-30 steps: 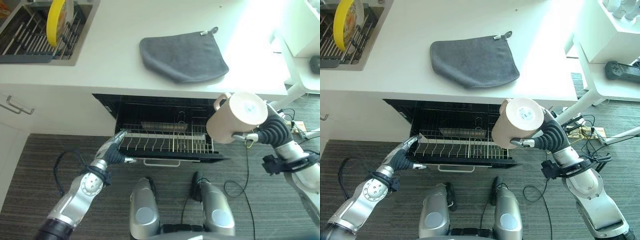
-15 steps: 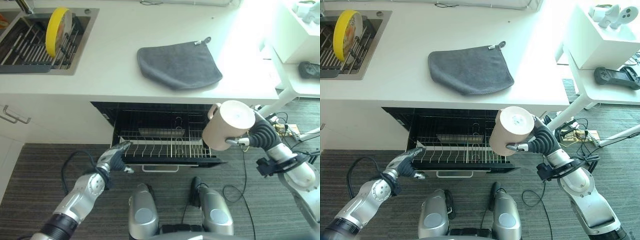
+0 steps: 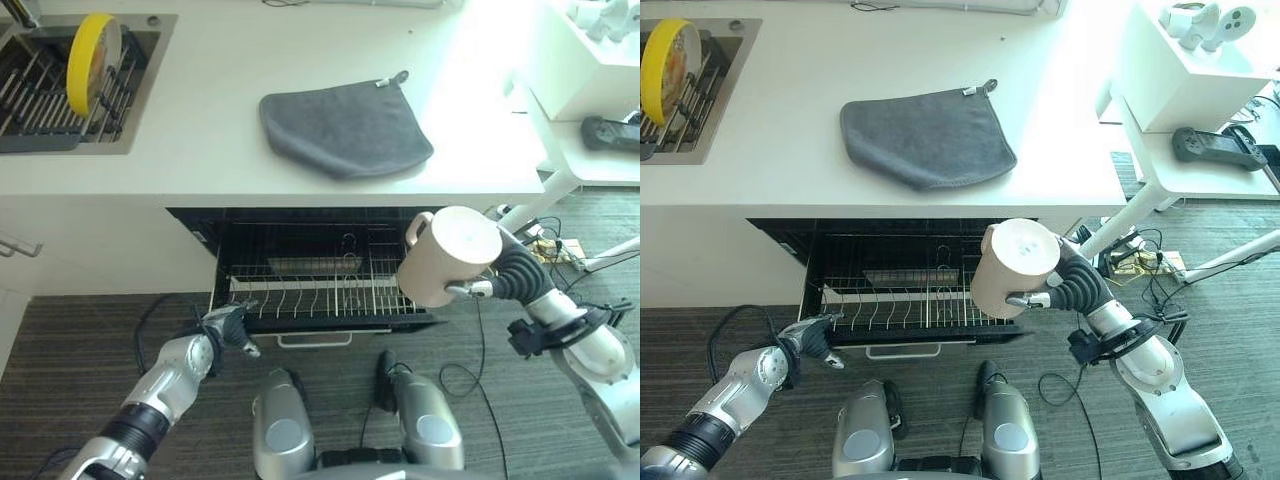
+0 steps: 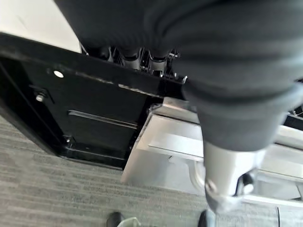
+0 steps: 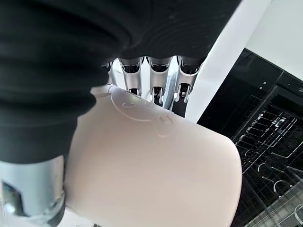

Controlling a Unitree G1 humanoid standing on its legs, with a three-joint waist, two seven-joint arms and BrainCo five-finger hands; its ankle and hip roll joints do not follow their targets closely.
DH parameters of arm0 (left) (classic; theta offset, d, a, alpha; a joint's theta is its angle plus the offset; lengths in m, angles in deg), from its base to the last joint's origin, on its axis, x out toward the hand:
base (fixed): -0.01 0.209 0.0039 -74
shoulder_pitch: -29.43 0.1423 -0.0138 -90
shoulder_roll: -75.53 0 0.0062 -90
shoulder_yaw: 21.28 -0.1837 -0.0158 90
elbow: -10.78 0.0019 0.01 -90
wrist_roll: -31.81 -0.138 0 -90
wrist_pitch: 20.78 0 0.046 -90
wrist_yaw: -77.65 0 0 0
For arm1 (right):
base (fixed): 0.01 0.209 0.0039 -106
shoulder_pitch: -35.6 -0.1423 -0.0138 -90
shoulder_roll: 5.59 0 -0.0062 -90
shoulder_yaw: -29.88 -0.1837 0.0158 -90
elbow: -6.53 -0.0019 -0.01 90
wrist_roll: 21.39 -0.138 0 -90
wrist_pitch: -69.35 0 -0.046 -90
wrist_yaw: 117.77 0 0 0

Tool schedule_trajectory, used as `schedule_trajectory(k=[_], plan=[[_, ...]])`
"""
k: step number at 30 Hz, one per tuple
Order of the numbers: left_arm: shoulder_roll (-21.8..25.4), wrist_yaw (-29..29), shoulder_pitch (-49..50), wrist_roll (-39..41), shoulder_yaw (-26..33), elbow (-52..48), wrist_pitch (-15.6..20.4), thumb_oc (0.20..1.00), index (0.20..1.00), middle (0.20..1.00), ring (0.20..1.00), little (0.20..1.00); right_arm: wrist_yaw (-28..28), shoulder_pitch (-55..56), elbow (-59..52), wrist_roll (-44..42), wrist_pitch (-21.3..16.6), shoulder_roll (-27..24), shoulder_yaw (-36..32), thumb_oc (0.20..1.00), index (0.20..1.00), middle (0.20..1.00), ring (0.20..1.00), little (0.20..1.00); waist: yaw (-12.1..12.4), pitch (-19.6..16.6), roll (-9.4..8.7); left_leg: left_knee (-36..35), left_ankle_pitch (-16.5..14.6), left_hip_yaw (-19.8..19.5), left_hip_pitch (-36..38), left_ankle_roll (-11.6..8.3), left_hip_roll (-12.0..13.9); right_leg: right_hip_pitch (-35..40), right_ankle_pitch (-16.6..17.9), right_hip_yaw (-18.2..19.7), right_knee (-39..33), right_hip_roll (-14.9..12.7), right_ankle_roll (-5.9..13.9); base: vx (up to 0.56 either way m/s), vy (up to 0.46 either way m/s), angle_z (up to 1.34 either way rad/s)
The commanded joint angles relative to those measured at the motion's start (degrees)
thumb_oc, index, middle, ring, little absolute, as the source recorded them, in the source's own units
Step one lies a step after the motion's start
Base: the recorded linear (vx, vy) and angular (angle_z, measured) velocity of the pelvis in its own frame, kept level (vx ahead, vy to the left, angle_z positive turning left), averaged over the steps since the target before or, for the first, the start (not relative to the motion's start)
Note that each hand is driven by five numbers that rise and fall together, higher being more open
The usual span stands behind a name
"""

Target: Place the dishes in the dishwasher.

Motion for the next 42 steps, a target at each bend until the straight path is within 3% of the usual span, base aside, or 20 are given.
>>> schedule_trajectory(k=[1,7,23,35,42], plan=[[-0.41,-6.07,10.45,-2.96,-3.55,1.61,-1.42,1.0,1.0,1.0,1.0,1.0,1.59,-0.8,-4.01,-0.28,-1.78,0.27,-5.57,0.2,0.2,0.2,0.2,0.2,1.36,-3.58,-1.82,0.53,15.11,-9.25,-12.09,-5.8,4.87,6.65,2.32,2.23,-3.36,-3.51,3.07,0.0,0.0,0.0],[1.61,-10.03,12.71,-2.65,-4.35,-2.1,-1.27,1.0,1.0,1.0,1.0,1.0,3.43,-1.47,-3.98,2.15,-0.52,-0.94,-6.7,0.2,0.2,0.2,0.2,0.2,1.61,-2.27,-0.75,0.51,15.22,-9.62,-13.54,-5.88,4.47,6.55,2.16,1.73,-4.28,-3.93,3.14,-0.07,0.02,-0.02],[5.97,-9.59,10.99,6.05,-6.73,-5.83,-3.56,1.0,1.0,1.0,1.0,1.0,2.94,-14.41,4.8,8.38,6.18,-4.01,-1.71,0.2,0.2,0.2,0.2,0.2,4.02,-1.17,1.74,-2.0,15.94,-9.99,-20.08,-5.51,2.57,4.66,0.94,-1.51,-9.08,-3.9,2.78,-0.12,0.012,0.02],[6.9,-10.05,7.2,9.7,-9.88,-4.3,-5.39,1.0,1.0,1.0,1.0,1.0,1.95,-25.47,22.09,7.66,8.66,-6.93,3.23,0.2,0.2,0.2,0.2,0.2,5.85,-1.17,2.36,-5.08,16.03,-9.35,-21.82,-5.09,1.25,3.99,0.36,-3.36,-12.61,-3.56,2.68,-0.09,0.007,0.04],[6.64,-8.6,4.77,12.09,-10.33,-5.09,-7.47,1.0,1.0,1.0,1.0,1.0,2.66,-26.79,23.35,8.87,10.55,-6.9,5.27,0.2,0.2,0.2,0.2,0.2,5.18,-1.17,2.45,-7.17,15.99,-8.36,-23.13,-4.82,0.48,0.84,0.18,-3.19,-13.43,-3.75,2.46,-0.11,0.043,-0.02]])
